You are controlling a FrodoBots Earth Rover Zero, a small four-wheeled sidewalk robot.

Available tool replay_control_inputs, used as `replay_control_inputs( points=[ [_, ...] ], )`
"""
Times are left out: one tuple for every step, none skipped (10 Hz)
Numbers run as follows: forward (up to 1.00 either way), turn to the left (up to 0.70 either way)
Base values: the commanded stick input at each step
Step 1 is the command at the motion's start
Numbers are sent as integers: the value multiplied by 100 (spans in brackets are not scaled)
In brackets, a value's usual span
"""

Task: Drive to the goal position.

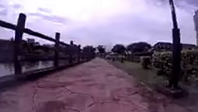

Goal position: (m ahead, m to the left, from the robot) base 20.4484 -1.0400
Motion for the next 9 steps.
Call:
replay_control_inputs(
  points=[
    [100, 0],
    [100, 0],
    [100, 0],
    [100, 0],
    [100, 0],
    [100, 0],
    [100, 0],
    [100, 0],
    [100, 0]
  ],
)
